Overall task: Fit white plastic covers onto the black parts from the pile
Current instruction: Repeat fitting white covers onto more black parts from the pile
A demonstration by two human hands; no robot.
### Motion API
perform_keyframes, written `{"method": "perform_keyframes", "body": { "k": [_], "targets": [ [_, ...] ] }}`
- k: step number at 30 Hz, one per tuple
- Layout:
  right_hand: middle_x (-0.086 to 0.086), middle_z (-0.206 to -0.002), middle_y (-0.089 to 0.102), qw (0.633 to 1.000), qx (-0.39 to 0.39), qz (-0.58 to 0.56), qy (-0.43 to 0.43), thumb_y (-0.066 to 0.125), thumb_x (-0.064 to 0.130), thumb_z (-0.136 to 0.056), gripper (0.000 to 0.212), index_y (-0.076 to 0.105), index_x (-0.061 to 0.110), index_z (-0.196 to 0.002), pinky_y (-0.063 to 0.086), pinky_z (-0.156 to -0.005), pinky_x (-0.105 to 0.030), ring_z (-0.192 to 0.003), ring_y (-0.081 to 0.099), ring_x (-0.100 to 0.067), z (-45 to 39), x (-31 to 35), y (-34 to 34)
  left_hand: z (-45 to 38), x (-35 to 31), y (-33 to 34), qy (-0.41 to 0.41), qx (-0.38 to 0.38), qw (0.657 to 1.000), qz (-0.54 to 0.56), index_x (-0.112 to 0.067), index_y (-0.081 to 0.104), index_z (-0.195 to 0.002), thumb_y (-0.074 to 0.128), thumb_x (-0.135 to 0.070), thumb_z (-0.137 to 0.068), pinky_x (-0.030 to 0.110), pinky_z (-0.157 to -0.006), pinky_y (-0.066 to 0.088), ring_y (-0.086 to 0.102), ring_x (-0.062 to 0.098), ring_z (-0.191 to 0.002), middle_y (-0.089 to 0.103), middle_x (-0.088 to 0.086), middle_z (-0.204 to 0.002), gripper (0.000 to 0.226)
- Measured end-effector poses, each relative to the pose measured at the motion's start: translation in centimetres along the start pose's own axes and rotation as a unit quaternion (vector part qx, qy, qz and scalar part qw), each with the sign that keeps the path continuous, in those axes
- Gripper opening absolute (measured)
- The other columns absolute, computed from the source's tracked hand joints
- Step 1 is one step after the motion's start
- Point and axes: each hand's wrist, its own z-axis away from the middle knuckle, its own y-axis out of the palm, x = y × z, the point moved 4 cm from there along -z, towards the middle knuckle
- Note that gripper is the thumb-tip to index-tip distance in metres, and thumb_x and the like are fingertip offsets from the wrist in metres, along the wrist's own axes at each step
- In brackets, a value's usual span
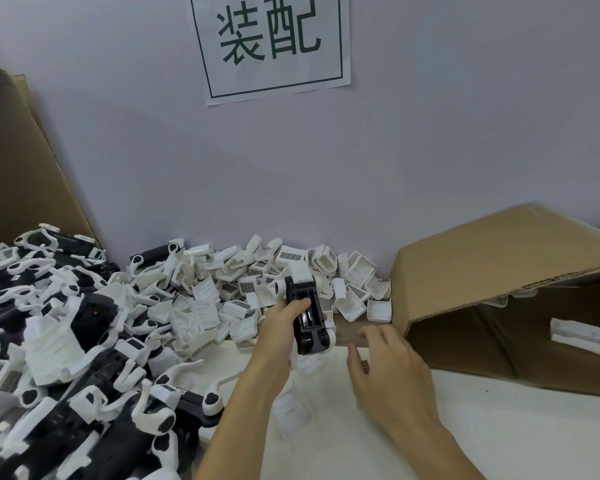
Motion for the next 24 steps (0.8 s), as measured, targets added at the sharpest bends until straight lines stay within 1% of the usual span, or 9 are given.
{"method": "perform_keyframes", "body": {
  "k": [4,7,9,11,13,15,17,18,24],
  "targets": [
    [0.0,-0.116,0.044,0.993,0.059,0.062,0.081,0.038,0.065,-0.085,0.049,0.039,0.025,-0.114,0.041,-0.087,-0.035,-0.11,0.048,-0.02,1.1,0.9,1.0,-0.5,0.4,-0.1,0.005,-0.018,1.0,-0.002,-0.016,0.069,-0.101,0.058,-0.016,-0.096,0.041,-0.072,0.057,0.07,0.026,-0.083,0.074,0.011,-0.09,0.012],
    [-0.002,-0.123,0.043,0.994,0.081,0.028,0.071,0.045,0.051,-0.091,0.045,0.034,0.021,-0.123,0.039,-0.093,-0.031,-0.116,0.046,-0.02,1.3,0.8,2.0,-0.6,0.5,-0.4,0.009,-0.024,1.0,0.009,-0.018,0.068,-0.104,0.06,-0.017,-0.095,0.041,-0.076,0.058,0.073,0.02,-0.079,0.076,0.006,-0.085,0.012],
    [-0.003,-0.128,0.044,0.992,0.052,-0.085,0.073,0.05,0.038,-0.094,0.048,0.034,0.018,-0.135,0.038,-0.096,-0.029,-0.119,0.045,-0.019,1.0,0.3,2.0,-0.6,0.7,-0.4,-0.001,-0.024,0.999,0.021,-0.018,0.068,-0.106,0.06,-0.021,-0.095,0.033,-0.068,0.056,0.073,0.017,-0.07,0.076,0.001,-0.079,0.014],
    [0.001,-0.133,0.047,0.969,0.021,-0.229,0.09,0.057,0.026,-0.094,0.055,0.037,0.017,-0.145,0.036,-0.104,-0.029,-0.126,0.043,-0.016,0.7,-0.2,1.7,-0.4,0.8,-0.2,-0.024,-0.024,0.999,0.039,-0.023,0.067,-0.097,0.057,-0.023,-0.096,0.019,-0.048,0.047,0.072,0.015,-0.062,0.074,-0.003,-0.07,0.011],
    [0.006,-0.131,0.054,0.939,-0.013,-0.327,0.103,0.064,0.018,-0.092,0.054,0.046,0.018,-0.143,0.042,-0.105,-0.032,-0.125,0.049,-0.013,0.5,-0.6,1.3,-0.3,0.9,0.0,-0.02,-0.013,1.0,0.019,-0.028,0.067,-0.096,0.054,-0.023,-0.098,0.016,-0.04,0.043,0.073,0.017,-0.073,0.075,-0.005,-0.074,0.015],
    [0.01,-0.12,0.061,0.917,-0.044,-0.381,0.107,0.071,0.017,-0.09,0.051,0.054,0.017,-0.138,0.05,-0.091,-0.021,-0.111,0.058,-0.003,0.2,-0.9,1.0,-0.1,0.8,0.7,0.013,0.018,1.0,-0.021,-0.03,0.068,-0.107,0.052,-0.02,-0.101,0.026,-0.066,0.057,0.073,0.018,-0.094,0.078,-0.007,-0.09,0.02],
    [0.016,-0.108,0.066,0.898,-0.081,-0.421,0.104,0.076,0.021,-0.087,0.049,0.06,0.018,-0.133,0.049,-0.075,-0.008,-0.098,0.061,0.005,0.1,-1.2,0.6,0.2,1.0,1.3,0.029,0.048,0.995,-0.077,-0.033,0.065,-0.111,0.051,-0.021,-0.103,0.035,-0.093,0.054,0.07,0.013,-0.104,0.077,-0.012,-0.098,0.02],
    [0.019,-0.104,0.067,0.891,-0.101,-0.431,0.099,0.078,0.024,-0.085,0.049,0.062,0.019,-0.132,0.048,-0.074,-0.006,-0.096,0.062,0.008,0.0,-1.2,0.4,0.4,1.1,1.6,0.033,0.062,0.992,-0.101,-0.034,0.063,-0.112,0.05,-0.022,-0.104,0.035,-0.097,0.051,0.068,0.011,-0.106,0.076,-0.014,-0.098,0.019],
    [0.013,-0.11,0.068,0.885,-0.142,-0.438,0.067,0.068,0.049,-0.079,0.06,0.061,0.023,-0.133,0.053,-0.087,-0.02,-0.101,0.063,0.0,0.4,-0.3,-0.4,1.8,1.4,3.8,-0.001,0.151,0.981,-0.125,-0.048,0.052,-0.13,0.041,-0.05,-0.103,0.017,-0.082,0.049,0.057,-0.007,-0.113,0.063,-0.024,-0.123,0.029]
  ]
}}
